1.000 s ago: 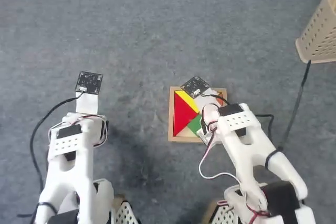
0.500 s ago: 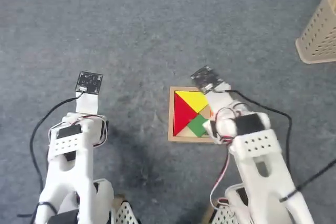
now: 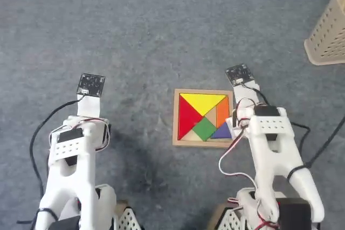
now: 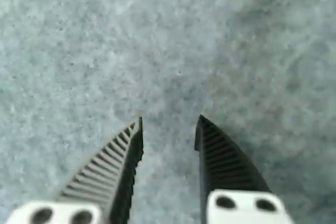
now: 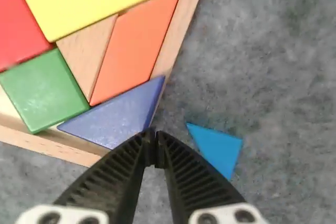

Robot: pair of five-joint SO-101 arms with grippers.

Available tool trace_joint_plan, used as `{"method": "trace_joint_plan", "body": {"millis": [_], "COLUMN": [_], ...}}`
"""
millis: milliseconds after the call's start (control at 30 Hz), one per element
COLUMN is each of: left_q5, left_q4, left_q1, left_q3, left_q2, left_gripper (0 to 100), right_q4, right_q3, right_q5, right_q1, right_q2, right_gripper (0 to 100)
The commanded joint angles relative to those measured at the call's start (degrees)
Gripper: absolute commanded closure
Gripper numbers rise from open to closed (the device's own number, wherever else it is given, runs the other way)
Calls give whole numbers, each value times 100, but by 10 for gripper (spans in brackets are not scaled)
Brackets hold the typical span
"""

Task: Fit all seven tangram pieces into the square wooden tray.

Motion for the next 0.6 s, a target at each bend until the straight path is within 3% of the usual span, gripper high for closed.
{"method": "trace_joint_plan", "body": {"millis": [0,167,567], "left_q5": [-62,-62,-62], "left_q4": [-97,-97,-97], "left_q1": [-18,-18,-18], "left_q3": [-22,-22,-22], "left_q2": [-202,-202,-202], "left_gripper": [852,852,852], "right_q4": [-127,-101,-48], "right_q3": [-123,-44,105], "right_q5": [-70,-70,-70], "right_q1": [-136,-637,-690], "right_q2": [4,22,22], "right_gripper": [991,991,991]}}
